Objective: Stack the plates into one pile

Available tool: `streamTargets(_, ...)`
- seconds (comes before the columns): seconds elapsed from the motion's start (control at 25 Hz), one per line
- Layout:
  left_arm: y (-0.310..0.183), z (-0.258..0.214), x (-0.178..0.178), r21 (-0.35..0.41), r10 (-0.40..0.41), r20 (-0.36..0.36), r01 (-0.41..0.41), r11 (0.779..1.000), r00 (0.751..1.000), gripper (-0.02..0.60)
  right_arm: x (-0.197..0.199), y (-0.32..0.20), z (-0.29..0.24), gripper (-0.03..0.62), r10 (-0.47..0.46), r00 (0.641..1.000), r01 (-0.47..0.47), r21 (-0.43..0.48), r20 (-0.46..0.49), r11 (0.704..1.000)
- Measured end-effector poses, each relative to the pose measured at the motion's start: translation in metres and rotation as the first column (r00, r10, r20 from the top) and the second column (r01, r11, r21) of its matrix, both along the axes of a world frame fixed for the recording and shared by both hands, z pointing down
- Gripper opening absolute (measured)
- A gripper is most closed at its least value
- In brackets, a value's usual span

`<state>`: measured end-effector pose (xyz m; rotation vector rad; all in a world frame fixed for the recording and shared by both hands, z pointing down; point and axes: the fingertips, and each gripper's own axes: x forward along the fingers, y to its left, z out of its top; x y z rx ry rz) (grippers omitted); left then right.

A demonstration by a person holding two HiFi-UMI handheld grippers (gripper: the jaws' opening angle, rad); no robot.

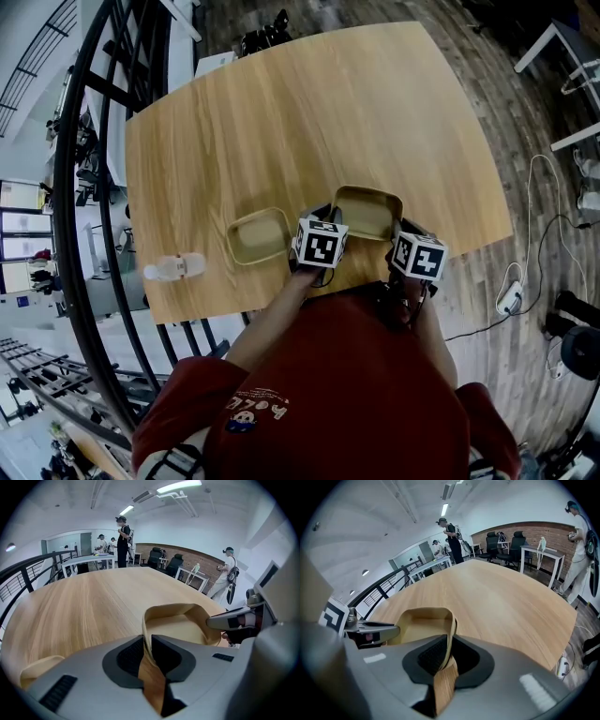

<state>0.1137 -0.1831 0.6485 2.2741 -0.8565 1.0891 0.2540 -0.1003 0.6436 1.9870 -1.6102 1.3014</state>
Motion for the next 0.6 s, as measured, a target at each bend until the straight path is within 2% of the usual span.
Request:
streamTargets(0.2, 0.003, 0.005, 0.000, 0.006, -0.006, 0.018, 0.005, 1.000, 1.000, 0.066, 0.002, 0.001, 0.002, 0.057, -0.014, 0.999, 0.014, 0.000, -0.038, 1.000)
streamTargets(0.32, 0.003, 0.007, 0.000, 0.007, -0.011, 0.018, 0.011, 1.000, 1.000, 0.077, 0.006, 0.003, 0.005, 0.097, -0.018, 0.998, 0.018, -0.004, -0.063, 1.000)
streamTargets(0.6, 0.001, 0.014, 0.001, -0.033, -0.036, 0.003, 0.036, 0.999, 0.999, 0.091, 0.007, 0.000, 0.015, 0.101, -0.004, 1.000, 0.004, -0.011, -0.008, 1.000)
